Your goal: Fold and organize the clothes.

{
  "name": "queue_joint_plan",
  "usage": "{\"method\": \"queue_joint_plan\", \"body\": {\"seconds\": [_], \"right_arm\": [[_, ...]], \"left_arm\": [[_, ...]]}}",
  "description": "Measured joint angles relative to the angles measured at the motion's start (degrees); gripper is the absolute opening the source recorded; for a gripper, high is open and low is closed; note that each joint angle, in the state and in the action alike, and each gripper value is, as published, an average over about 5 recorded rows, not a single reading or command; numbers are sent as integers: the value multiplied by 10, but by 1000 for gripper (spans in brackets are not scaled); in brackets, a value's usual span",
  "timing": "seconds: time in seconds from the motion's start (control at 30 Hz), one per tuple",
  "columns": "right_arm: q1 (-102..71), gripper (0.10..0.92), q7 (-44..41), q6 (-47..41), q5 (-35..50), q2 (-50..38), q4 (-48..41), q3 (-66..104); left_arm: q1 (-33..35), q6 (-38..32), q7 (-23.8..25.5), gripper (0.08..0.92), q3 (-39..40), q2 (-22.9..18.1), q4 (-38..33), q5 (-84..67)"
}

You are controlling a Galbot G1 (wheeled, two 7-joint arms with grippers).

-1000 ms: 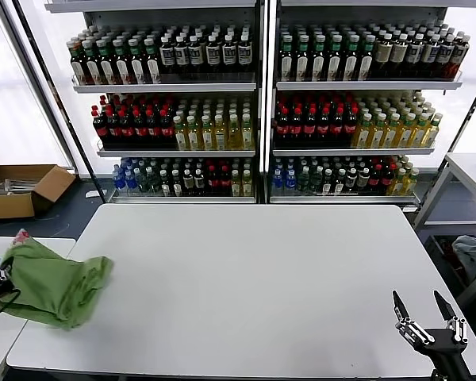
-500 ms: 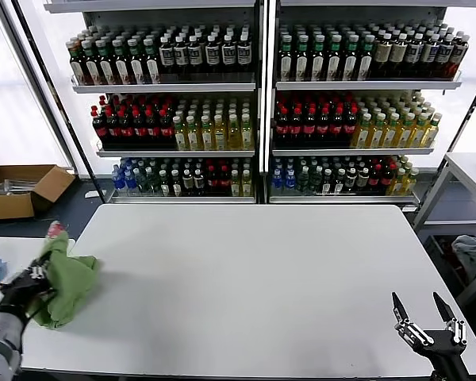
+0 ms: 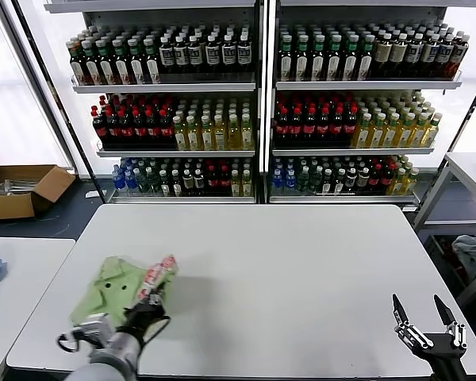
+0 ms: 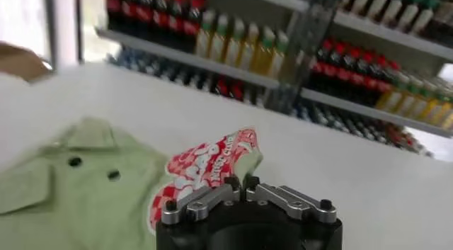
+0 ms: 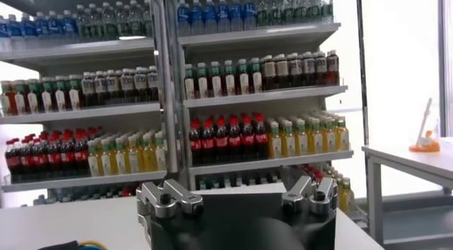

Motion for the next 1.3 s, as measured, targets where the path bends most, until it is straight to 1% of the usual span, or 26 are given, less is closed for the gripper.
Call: {"method": "queue_joint_plan", "body": {"seconds": [0.17, 0.27, 0.37, 0.47, 0.6, 0.87, 1.0, 1.13, 1.2, 1.3], "right_arm": [[-3, 823, 5, -8, -10, -3, 6, -8], [-3, 823, 10, -16, -21, -8, 9, -19], [1, 823, 15, -26, -36, -14, 12, -36], [7, 823, 21, -39, -51, -22, 14, -57], [19, 823, 32, -61, -67, -34, 14, -88], [72, 823, 76, -127, -77, -64, -7, -189], [115, 823, 99, -164, -71, -68, -31, -265], [163, 823, 116, -193, -61, -66, -64, -345], [187, 823, 125, -203, -53, -62, -83, -381], [220, 823, 140, -214, -33, -52, -111, -428]], "left_arm": [[-30, 0, -27, 95, 80, -24, 36, -8], [-48, 0, -36, 96, 109, -31, 48, -14], [-64, -1, -41, 122, 128, -36, 56, -19], [-80, -7, -42, 193, 141, -41, 65, -21], [-94, -21, -34, 314, 156, -44, 70, -21], [-97, -58, 1, 539, 157, -40, 63, -9], [-94, -68, 17, 661, 129, -29, 46, -8], [-88, -72, 27, 768, 84, -14, 25, -15], [-83, -74, 31, 804, 59, -9, 13, -20], [-73, -76, 35, 820, 24, -6, -3, -25]]}}
